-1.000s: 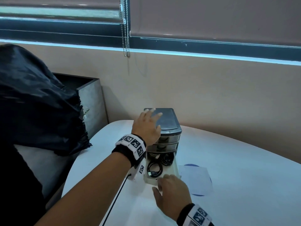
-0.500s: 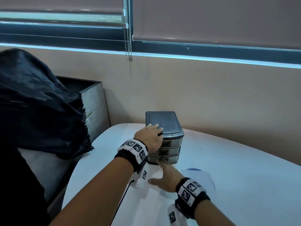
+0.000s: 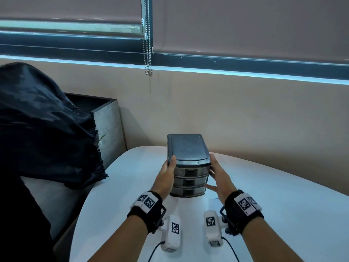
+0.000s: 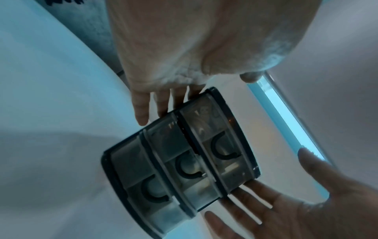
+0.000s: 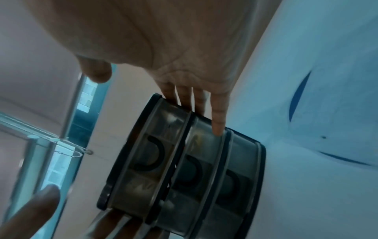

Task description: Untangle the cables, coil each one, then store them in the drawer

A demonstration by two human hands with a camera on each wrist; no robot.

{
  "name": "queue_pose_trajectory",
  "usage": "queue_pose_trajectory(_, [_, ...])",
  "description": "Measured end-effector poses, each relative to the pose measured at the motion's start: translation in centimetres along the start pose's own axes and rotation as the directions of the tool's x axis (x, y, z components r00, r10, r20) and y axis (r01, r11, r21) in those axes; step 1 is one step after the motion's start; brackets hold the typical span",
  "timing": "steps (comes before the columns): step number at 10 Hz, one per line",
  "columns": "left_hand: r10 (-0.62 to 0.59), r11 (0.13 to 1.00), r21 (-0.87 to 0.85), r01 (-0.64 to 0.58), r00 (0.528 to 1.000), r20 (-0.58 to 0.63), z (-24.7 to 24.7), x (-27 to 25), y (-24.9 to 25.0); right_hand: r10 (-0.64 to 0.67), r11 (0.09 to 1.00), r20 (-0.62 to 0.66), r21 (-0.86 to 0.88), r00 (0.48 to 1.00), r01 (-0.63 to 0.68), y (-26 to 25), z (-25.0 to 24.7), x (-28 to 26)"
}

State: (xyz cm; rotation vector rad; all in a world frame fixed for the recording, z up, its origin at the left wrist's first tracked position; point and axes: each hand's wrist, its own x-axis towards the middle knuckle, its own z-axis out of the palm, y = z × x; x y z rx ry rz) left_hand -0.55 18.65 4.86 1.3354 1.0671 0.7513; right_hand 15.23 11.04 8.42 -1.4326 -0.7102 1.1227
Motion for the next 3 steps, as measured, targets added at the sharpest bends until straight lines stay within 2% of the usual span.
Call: queue_pose_trajectory(3, [0.032, 0.998, -0.06, -0.028, 0.998, 0.061, -1.4, -6.9, -0.9, -0.07, 0.994, 0.107, -0.071, 0.992, 0.078, 1.8, 0.0, -6.8])
